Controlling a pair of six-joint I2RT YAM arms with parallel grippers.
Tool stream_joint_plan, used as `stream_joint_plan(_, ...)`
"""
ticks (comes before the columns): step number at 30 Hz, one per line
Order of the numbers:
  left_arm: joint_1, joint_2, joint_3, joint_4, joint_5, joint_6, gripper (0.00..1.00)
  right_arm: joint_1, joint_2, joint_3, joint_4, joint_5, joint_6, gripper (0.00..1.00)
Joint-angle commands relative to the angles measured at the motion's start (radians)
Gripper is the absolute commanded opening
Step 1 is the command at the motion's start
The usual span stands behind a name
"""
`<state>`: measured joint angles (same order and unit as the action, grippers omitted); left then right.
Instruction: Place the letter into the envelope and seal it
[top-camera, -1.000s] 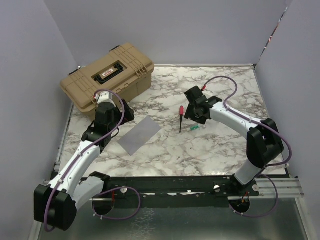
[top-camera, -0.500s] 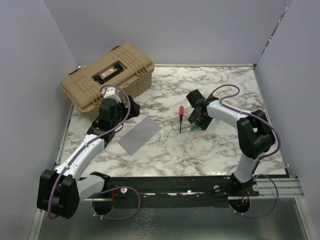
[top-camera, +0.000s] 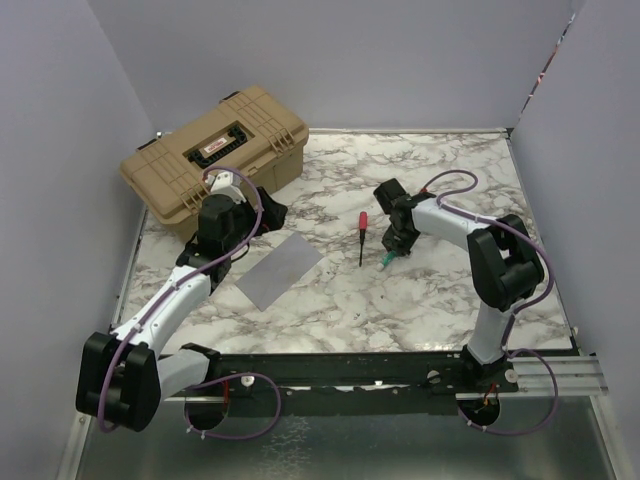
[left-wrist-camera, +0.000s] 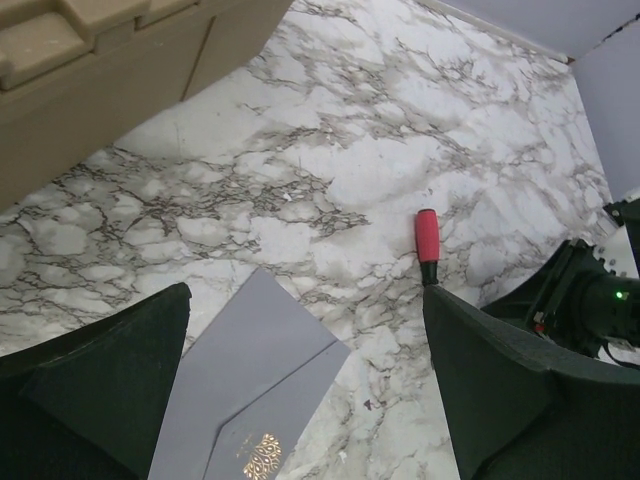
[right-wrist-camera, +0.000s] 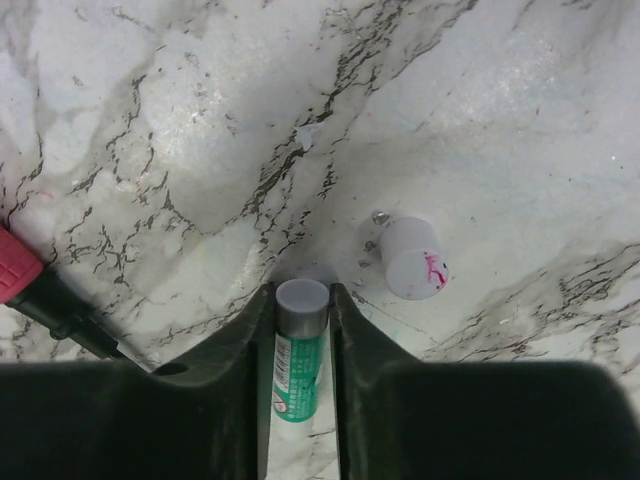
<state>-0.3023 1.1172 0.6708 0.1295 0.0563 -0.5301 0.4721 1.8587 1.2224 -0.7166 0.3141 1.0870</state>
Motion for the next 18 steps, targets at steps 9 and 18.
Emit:
stream_joint_plan(9, -0.002, 0.051, 0.019, 0.096, 0.276, -0.059, 0.99, -0.003, -0.156, -0.041, 0.112, -0.145, -0.117, 0.0)
stream_joint_plan(18, -0.161, 0.142, 0.105, 0.23, 0.457, -0.128, 0.99, 0.0, -0.405, -0.189, 0.622, -0.606, -0.377, 0.0)
